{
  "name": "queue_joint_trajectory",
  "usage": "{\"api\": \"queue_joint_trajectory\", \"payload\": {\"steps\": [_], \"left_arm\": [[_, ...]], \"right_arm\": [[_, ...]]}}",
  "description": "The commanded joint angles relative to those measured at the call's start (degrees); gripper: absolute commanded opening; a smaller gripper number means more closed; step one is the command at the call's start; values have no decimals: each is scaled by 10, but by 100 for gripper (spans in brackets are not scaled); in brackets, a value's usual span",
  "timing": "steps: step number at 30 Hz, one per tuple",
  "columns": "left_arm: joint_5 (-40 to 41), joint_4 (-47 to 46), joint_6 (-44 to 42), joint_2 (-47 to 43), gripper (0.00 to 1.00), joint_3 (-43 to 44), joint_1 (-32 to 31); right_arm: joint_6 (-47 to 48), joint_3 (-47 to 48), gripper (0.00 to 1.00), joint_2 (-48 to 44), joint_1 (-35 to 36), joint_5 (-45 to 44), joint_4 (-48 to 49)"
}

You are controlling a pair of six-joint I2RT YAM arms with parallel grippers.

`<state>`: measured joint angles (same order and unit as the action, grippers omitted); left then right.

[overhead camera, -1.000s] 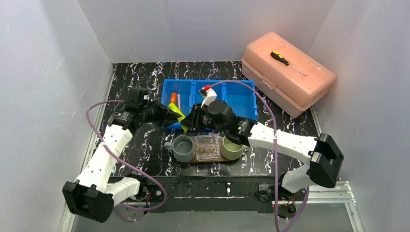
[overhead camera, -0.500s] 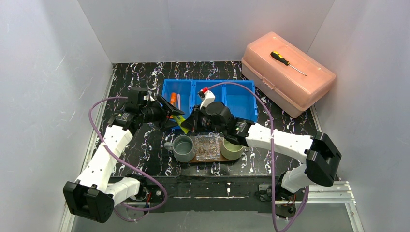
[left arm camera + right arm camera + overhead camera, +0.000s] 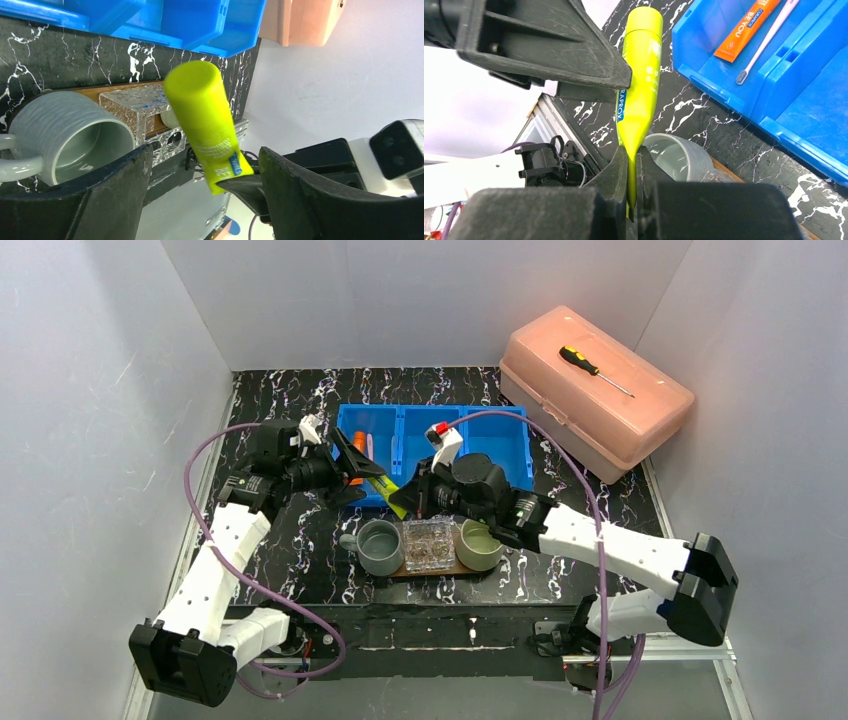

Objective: Prepare toiletry sets of a toothbrush and toothpaste on the tray

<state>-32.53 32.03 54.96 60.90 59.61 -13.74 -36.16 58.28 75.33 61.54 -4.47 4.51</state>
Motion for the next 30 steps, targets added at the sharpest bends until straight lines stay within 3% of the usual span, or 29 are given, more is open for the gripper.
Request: {"api": "queue_joint_trajectory", "payload": {"steps": [1, 15, 30], "left_arm": [[-32, 1, -62, -22, 76, 17, 9], [-126, -11, -165, -70, 81, 28, 19], [-244, -1, -243, -113, 82, 53, 19]], "right_arm": [[52, 5, 1, -42, 2, 15, -4], [140, 19, 1, -131, 2, 102, -122], [208, 70, 1, -157, 1, 271, -214]]}}
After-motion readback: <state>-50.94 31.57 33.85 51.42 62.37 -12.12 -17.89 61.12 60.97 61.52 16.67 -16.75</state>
